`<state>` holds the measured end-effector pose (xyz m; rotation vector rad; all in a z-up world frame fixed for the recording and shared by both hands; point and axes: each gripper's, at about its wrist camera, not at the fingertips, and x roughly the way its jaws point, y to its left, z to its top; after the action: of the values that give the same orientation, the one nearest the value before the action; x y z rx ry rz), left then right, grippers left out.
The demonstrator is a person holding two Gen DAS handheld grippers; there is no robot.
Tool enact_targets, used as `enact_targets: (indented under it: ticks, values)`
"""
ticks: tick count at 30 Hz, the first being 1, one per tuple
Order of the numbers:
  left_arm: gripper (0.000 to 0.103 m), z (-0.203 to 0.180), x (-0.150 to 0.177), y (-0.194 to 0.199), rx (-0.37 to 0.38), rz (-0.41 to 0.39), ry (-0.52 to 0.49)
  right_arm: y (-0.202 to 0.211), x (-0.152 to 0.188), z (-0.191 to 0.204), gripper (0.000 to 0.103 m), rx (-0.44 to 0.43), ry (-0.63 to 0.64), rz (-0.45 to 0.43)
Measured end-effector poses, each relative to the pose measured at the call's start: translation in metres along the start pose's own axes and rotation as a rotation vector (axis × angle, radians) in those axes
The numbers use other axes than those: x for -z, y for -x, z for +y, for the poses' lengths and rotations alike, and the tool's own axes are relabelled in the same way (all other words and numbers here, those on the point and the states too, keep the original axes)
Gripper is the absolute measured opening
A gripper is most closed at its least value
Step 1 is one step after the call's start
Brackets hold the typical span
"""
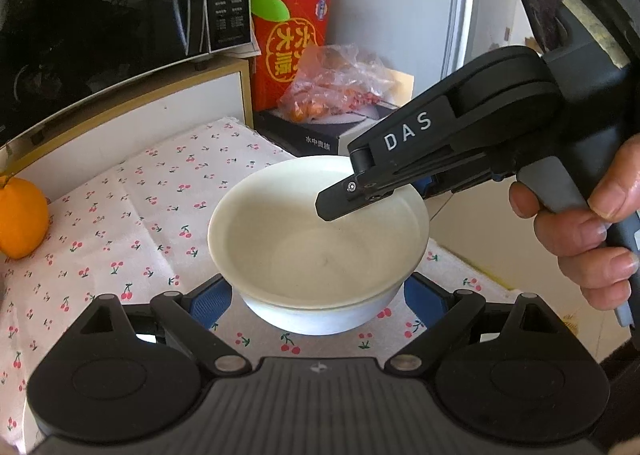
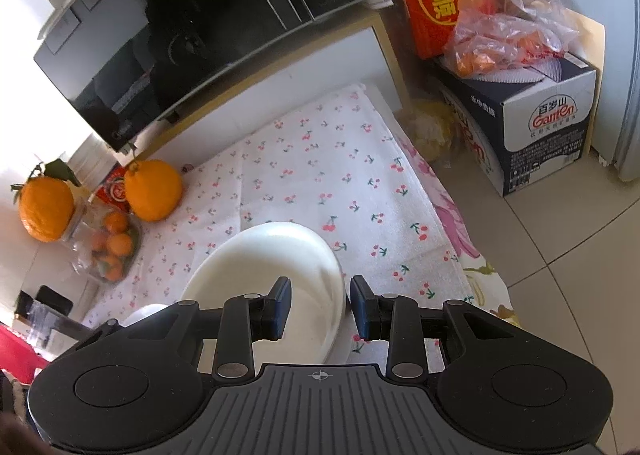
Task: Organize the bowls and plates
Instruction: 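Lift the stacked bowls and carry them over the white plate stack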
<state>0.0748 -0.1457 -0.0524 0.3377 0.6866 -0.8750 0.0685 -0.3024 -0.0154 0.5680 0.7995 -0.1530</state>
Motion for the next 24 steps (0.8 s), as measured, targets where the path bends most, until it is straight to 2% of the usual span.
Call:
enact_targets:
  ticks: [8,24]
  values:
    - [0.092,0.005,0.001,0.024,-0.011,-0.027,0.018,0.012,0.002,0.018,0.031,-0.041,0.042,-0.006]
    - [0.092,0.014,0.009,0.054,-0.077,-0.002,0.035,0.023,0.01,0.058,0.031,-0.103,0.105,-0.008]
